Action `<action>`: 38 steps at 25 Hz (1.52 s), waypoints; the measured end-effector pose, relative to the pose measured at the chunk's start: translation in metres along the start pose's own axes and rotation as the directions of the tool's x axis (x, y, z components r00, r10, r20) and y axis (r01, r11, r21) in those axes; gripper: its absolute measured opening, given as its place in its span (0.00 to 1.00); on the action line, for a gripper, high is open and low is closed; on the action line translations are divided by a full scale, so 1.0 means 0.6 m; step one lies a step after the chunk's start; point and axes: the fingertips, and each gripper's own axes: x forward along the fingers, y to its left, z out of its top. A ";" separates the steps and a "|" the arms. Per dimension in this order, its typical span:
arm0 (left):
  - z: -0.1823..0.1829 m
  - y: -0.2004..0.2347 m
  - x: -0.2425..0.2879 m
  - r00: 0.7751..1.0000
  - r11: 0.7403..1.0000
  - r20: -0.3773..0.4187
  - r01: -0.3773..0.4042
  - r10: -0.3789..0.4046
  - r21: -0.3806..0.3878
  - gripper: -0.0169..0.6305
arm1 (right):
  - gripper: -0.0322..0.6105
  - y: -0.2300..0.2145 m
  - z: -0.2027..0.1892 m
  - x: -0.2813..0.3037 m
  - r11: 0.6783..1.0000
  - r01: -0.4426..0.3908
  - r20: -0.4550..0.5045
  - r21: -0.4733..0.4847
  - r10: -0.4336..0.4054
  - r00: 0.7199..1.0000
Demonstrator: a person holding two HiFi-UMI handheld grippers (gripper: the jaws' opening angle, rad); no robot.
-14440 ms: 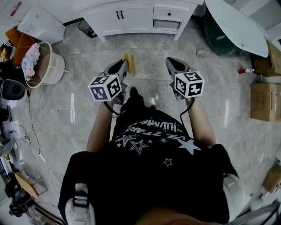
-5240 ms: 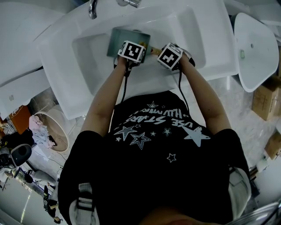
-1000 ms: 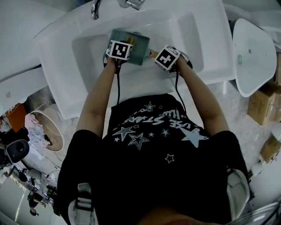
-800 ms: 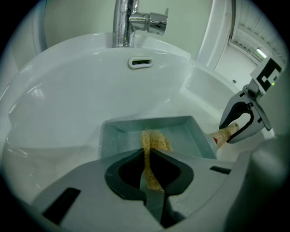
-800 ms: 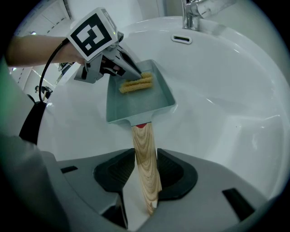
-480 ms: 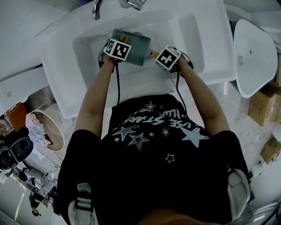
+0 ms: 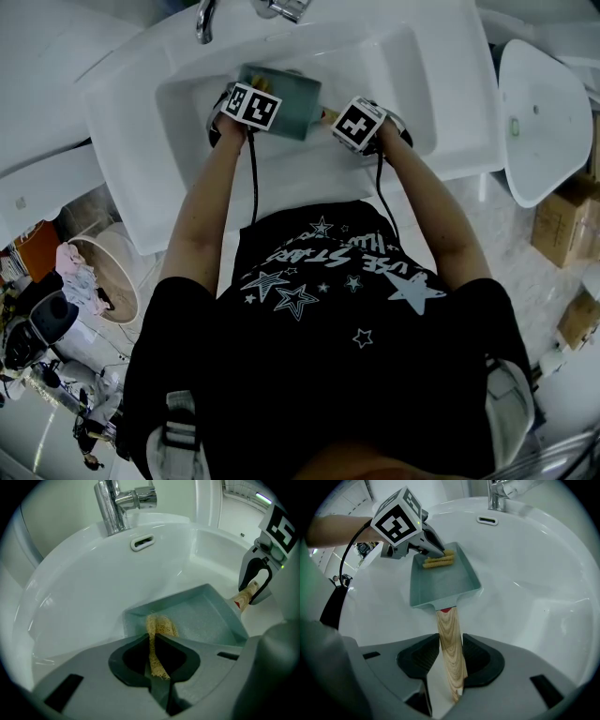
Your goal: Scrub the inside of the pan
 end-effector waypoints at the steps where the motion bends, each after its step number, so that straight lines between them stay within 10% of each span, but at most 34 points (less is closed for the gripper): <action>1: 0.003 -0.001 -0.002 1.000 1.000 0.008 -0.001 0.001 -0.006 0.09 | 0.29 0.000 -0.003 0.000 1.000 0.001 -0.006 0.003 -0.001 1.000; 13: 0.079 -0.099 -0.015 0.972 0.981 0.169 0.178 -0.164 -0.073 0.09 | 0.29 0.000 -0.005 0.000 1.000 0.005 -0.006 0.012 -0.005 1.000; 38: 0.094 -0.170 0.014 0.953 0.966 0.164 0.258 -0.253 -0.010 0.09 | 0.29 -0.001 -0.002 0.001 1.000 -0.018 0.005 0.013 0.018 1.000</action>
